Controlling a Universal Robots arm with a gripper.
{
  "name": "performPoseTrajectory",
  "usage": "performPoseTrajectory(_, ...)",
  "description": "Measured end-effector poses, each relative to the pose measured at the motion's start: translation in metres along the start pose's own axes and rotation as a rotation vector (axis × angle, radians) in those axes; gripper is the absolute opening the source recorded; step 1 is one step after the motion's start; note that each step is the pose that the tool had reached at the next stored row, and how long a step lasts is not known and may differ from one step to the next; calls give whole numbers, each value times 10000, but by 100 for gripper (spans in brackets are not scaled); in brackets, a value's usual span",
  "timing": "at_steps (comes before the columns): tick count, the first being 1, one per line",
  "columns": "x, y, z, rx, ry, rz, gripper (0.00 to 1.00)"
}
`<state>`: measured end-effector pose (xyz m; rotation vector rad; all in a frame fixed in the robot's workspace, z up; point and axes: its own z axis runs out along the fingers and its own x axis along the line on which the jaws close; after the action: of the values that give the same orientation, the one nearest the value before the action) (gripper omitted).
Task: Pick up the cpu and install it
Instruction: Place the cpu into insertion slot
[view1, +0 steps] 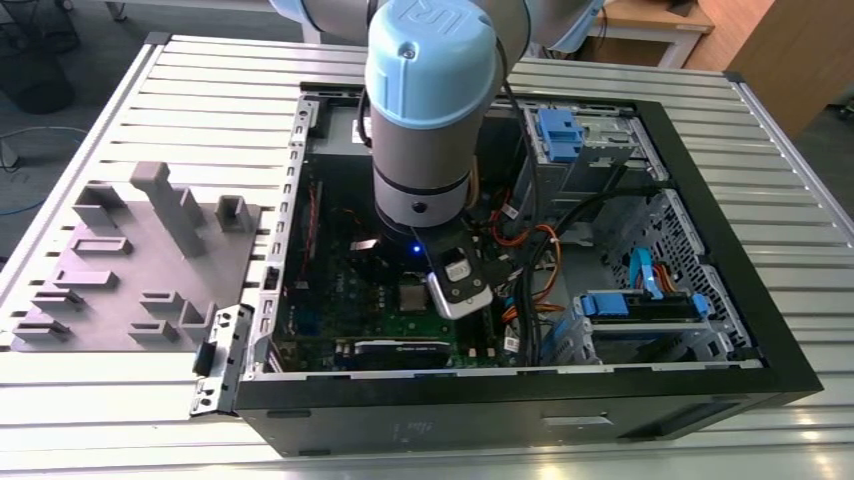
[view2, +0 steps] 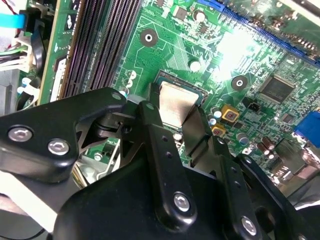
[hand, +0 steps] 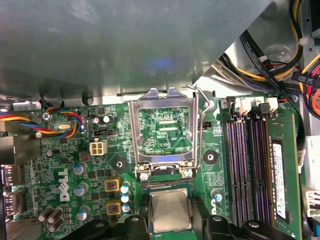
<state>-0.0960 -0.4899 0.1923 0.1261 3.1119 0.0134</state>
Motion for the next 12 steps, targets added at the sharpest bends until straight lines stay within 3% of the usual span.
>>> performPoseTrajectory(12, -2, 0, -43, 3, -1, 0, 44)
